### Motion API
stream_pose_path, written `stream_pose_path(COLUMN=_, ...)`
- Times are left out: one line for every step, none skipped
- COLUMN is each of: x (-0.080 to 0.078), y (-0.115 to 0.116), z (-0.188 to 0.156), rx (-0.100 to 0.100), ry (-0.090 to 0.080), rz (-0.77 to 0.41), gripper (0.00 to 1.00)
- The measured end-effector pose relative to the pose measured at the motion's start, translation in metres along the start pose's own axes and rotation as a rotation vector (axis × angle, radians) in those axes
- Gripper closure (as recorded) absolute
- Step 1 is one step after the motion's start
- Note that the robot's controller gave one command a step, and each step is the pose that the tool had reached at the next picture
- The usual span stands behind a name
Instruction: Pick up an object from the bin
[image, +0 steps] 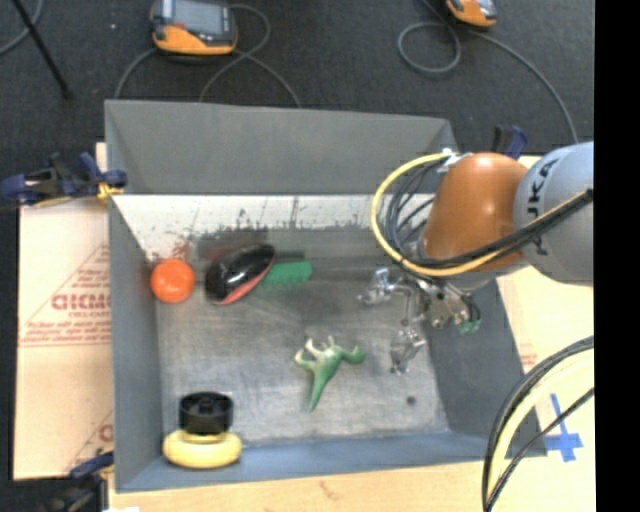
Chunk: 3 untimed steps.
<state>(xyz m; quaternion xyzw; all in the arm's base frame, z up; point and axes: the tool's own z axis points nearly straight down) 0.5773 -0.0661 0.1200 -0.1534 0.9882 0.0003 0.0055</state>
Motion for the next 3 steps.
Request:
stream_pose_path(x=-0.026, y=0.057, z=0.044, rx=-0.002, ry=0.007, rz=-0.244, gripper=1.0)
stream_pose_path(x=-0.026, y=0.057, z=0.044, rx=-0.002, ry=0.007, rz=-0.244, gripper=1.0)
stream_pose_path(x=-0.023, y=0.052, z=-0.111, rx=0.0, ry=0.004, rz=-0.32, gripper=1.0)
